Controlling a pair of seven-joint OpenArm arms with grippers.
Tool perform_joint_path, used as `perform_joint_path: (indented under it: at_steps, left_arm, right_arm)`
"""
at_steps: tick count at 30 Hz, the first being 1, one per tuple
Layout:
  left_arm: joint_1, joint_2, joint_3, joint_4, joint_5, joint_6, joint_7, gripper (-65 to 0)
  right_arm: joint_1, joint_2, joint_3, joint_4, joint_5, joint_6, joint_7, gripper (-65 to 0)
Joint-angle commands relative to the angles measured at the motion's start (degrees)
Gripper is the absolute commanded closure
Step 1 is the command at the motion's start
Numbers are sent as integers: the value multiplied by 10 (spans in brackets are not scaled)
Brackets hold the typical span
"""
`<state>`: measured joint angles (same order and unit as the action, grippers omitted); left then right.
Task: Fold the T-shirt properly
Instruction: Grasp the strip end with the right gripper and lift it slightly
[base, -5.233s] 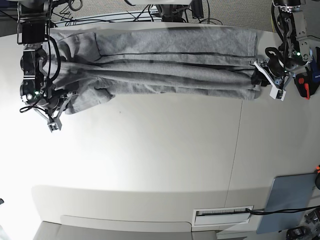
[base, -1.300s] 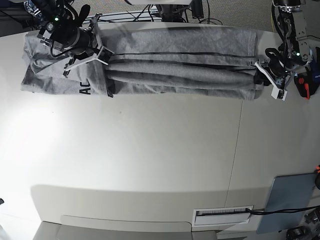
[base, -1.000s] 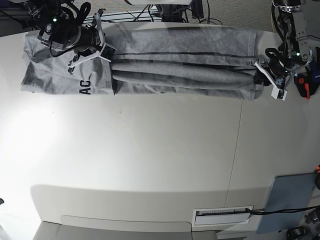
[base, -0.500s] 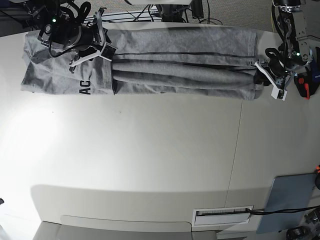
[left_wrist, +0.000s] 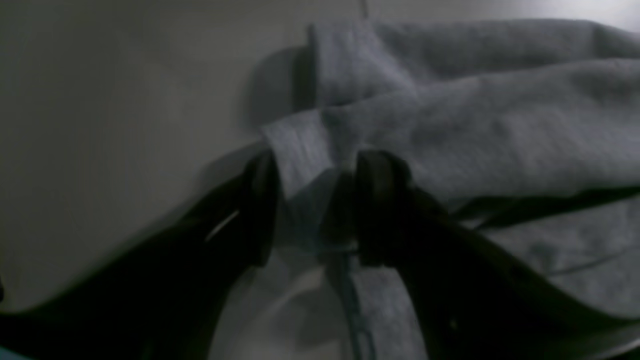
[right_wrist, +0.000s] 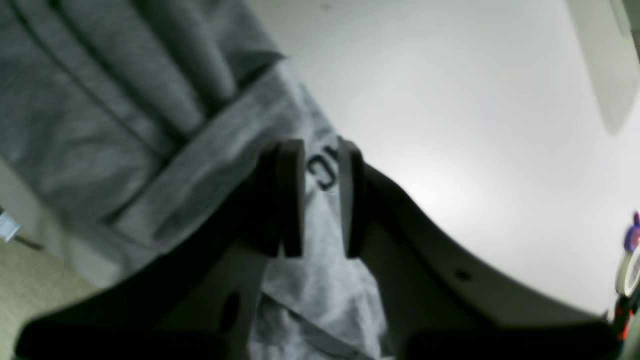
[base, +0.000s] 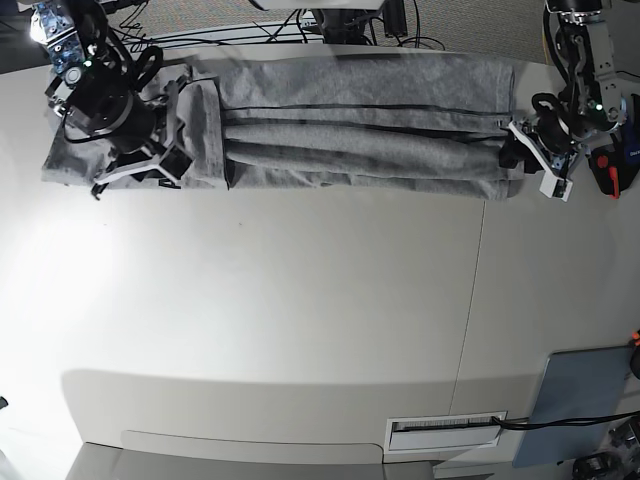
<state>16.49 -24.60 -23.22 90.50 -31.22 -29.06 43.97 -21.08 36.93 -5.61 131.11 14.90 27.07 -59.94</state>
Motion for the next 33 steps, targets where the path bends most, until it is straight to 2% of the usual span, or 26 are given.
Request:
perform_joint_path:
  at_steps: [1, 7, 9, 14, 22, 24, 27, 33]
  left_arm:
    - [-2, -10, -14, 9, -19, -8, -2, -262]
    - [-1, -10, -96, 9, -122, -12, 63, -263]
    - [-1, -10, -117, 4, -144, -29, 89, -263]
    - [-1, -8, -127, -32, -213, -47, 123, -263]
    - [-1, 27, -127, -61, -217, -48, 122, -263]
    - [-1, 32, -127, -61, -220, -68, 132, -263]
    - [-1, 35, -127, -61, -261, -98, 174, -263]
    - [10, 36, -127, -61, -293, -98, 185, -262]
  right_arm:
    - [3, 7, 9, 0, -4, -5, 8, -126]
    - [3, 7, 13, -71, -4, -14, 11, -127]
    - [3, 7, 13, -97, -4, -14, 10, -126]
    - [3, 7, 13, -127, -4, -14, 4, -126]
    - [3, 7, 13, -127, -3, -14, 2, -126]
    - [3, 7, 13, -127, -3, -14, 2, -126]
    - [3, 7, 13, -127, -3, -14, 2, -126]
    - [3, 7, 13, -127, -3, -14, 2, -126]
